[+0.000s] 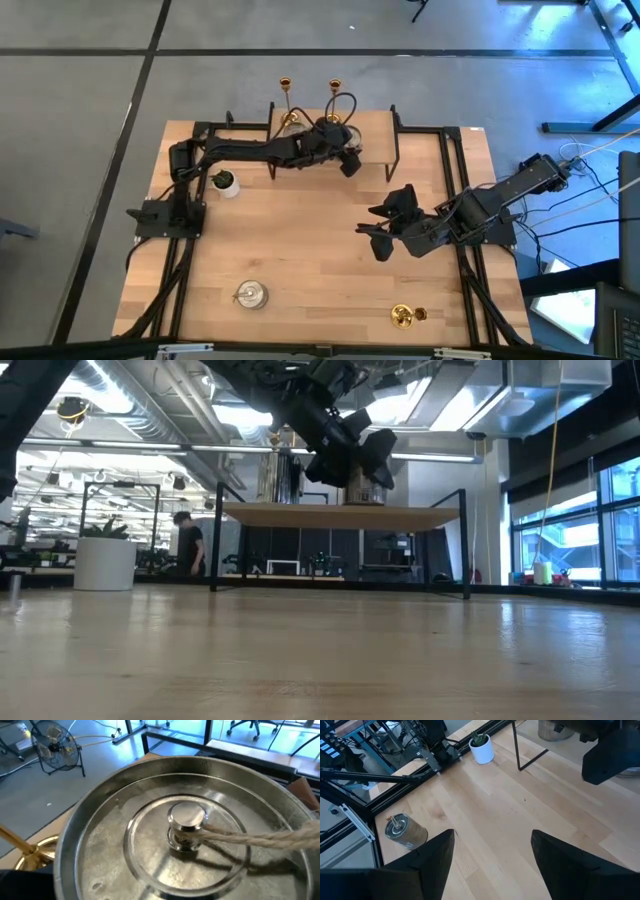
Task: Pick & Place candle stick holders
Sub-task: Put the top silver scented candle on the shelf aligned with the other silver scented candle
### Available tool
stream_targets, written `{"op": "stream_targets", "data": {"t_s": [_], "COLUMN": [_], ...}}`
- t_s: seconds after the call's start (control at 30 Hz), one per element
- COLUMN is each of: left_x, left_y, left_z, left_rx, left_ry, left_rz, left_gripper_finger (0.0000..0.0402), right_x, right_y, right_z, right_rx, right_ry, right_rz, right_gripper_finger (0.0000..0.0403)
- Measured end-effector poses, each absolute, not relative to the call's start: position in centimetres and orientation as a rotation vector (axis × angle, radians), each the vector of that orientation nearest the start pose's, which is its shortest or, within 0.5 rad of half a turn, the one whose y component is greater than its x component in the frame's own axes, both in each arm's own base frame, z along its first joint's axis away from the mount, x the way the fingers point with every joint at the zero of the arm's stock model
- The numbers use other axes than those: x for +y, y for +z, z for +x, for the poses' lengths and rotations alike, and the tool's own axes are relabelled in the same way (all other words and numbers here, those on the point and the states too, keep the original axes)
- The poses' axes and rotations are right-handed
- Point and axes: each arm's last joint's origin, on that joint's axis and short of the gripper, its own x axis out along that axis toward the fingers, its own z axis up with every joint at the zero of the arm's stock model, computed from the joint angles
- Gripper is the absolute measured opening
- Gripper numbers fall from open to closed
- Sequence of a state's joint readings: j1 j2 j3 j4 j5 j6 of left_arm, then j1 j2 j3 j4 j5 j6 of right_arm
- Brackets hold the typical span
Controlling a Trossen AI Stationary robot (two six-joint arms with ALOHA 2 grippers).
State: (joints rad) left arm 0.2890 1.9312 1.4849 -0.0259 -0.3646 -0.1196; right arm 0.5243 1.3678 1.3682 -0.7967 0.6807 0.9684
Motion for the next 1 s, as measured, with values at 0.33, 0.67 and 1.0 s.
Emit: {"op": "stream_targets", "data": {"t_s": [0.33, 0.67, 1.0], "left_x": [13.7, 12.9, 12.8], "left_y": [25.6, 27.1, 27.6], "left_z": [42.2, 41.7, 41.3], "left_rx": [0.453, 0.463, 0.481], "left_ry": [0.683, 0.679, 0.632], "left_rz": [-0.085, -0.045, -0.060], "left_gripper_finger": [0.0385, 0.0388, 0.0388], "right_x": [12.2, 12.2, 12.2], "right_y": [35.8, 35.8, 35.7], "right_z": [24.7, 24.7, 24.7], "right_rx": [0.513, 0.514, 0.515], "right_ry": [-0.437, -0.437, -0.437], "right_rz": [0.480, 0.480, 0.479], "right_gripper_finger": [0.0270, 0.0270, 0.0270]}}
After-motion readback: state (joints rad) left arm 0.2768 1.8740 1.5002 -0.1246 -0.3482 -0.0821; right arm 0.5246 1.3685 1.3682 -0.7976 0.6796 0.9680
